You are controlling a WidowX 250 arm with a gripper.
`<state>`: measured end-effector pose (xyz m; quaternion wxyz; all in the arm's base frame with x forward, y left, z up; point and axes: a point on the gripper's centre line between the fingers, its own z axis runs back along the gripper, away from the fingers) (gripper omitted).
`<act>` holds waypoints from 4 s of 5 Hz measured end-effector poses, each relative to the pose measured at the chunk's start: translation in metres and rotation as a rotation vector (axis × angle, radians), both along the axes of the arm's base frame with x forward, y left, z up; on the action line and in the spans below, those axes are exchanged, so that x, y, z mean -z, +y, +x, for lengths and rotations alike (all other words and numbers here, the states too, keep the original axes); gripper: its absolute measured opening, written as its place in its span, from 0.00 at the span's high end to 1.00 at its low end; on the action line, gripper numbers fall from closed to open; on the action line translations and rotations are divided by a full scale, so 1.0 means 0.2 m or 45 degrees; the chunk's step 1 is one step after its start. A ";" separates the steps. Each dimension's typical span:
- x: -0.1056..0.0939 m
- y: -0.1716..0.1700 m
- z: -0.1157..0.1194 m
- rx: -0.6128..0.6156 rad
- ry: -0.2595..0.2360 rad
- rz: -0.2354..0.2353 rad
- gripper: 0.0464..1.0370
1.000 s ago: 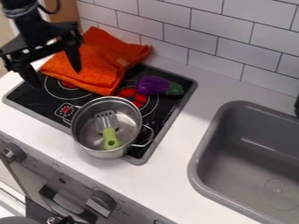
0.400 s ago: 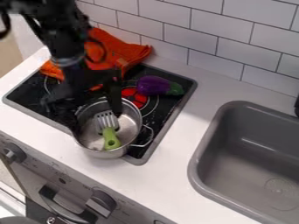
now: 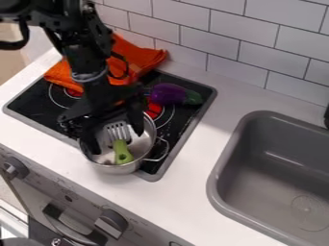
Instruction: Put the green spatula on the lower left side of the burner table
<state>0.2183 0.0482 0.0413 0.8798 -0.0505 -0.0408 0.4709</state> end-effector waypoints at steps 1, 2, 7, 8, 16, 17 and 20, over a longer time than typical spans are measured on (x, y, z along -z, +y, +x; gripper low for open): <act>0.05 0.00 0.01 -0.025 0.024 0.010 0.10; 0.07 0.00 0.00 -0.032 0.024 0.015 0.37; 0.00 0.01 0.02 -0.125 0.019 0.005 0.73; -0.08 0.04 0.05 -0.166 0.030 -0.020 0.73; -0.01 0.83 -0.12 -0.861 0.022 0.071 0.73; 0.02 0.85 -0.14 -0.895 0.033 0.109 0.73; 0.09 0.83 -0.13 -0.890 0.088 0.179 0.67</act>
